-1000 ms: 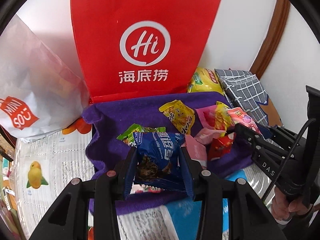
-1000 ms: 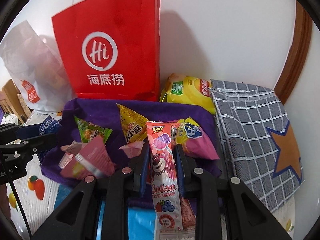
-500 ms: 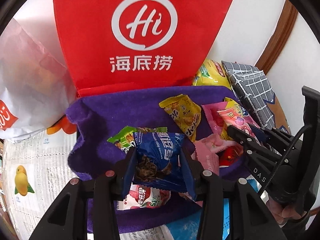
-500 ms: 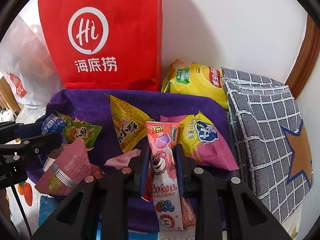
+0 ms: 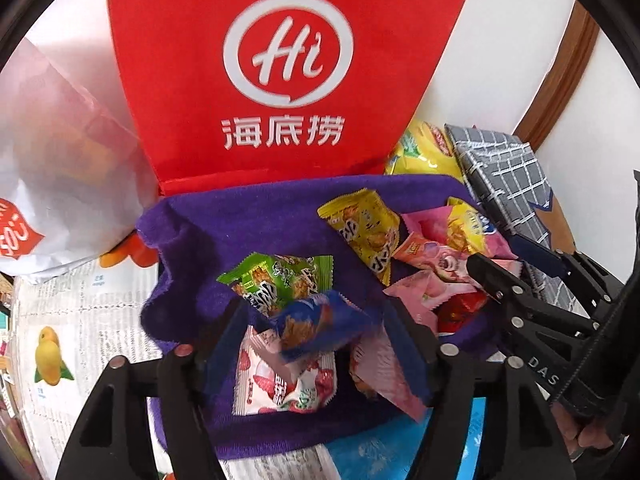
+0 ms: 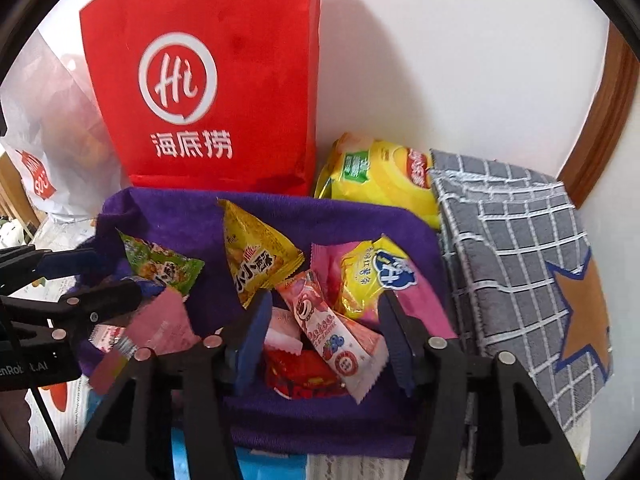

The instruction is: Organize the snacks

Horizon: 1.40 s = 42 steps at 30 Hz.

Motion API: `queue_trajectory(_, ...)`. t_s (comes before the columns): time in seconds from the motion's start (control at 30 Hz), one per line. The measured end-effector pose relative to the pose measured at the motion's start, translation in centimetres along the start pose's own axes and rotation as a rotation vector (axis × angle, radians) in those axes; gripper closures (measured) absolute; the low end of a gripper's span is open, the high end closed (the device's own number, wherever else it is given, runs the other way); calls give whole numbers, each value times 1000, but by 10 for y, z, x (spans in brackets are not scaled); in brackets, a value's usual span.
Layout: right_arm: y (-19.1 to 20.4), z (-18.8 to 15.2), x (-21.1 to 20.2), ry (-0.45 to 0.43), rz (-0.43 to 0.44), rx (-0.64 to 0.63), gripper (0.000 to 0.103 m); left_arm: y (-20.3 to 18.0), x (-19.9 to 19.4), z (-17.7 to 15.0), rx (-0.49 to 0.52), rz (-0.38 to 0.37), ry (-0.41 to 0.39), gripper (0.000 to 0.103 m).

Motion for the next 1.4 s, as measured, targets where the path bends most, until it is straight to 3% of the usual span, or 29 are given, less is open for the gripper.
queue_trajectory(0.33, -2, -16, -81, -43, 13, 45, 38, -6, -68, -28, -2, 27, -60, 25)
queue_trajectory(0.8, 2, -77, -191, -72, -12, 87, 37, -26, -167, -112, -30, 64, -111, 19)
queue_trajectory(0.87, 2, -88, -202, -68, -20, 93, 34, -29, -177, -124, -31, 70, -122, 17)
queue_trajectory(1.0, 3, -112, -227, -95, -59, 96, 17, -34, -198, -149, -34, 85, -143, 14)
queue_trajectory(1.13, 5, -130, -247, -117, -81, 93, 7, -35, -217, -170, -46, 111, -170, 9)
queue_trajectory(1.4, 9, -157, -275, -132, -109, 97, 4, -39, -243, -199, -70, 153, -231, 7)
Point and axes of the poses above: each gripper's, at about its wrist camera, not at the fingertips, and x roughly the way its jaws point, y to its left, z to its top, the point moved 1 cm from there along x, roughly the way its jaws point, and after that the axes turned 3 degrees about z, right-handed, at the moved point
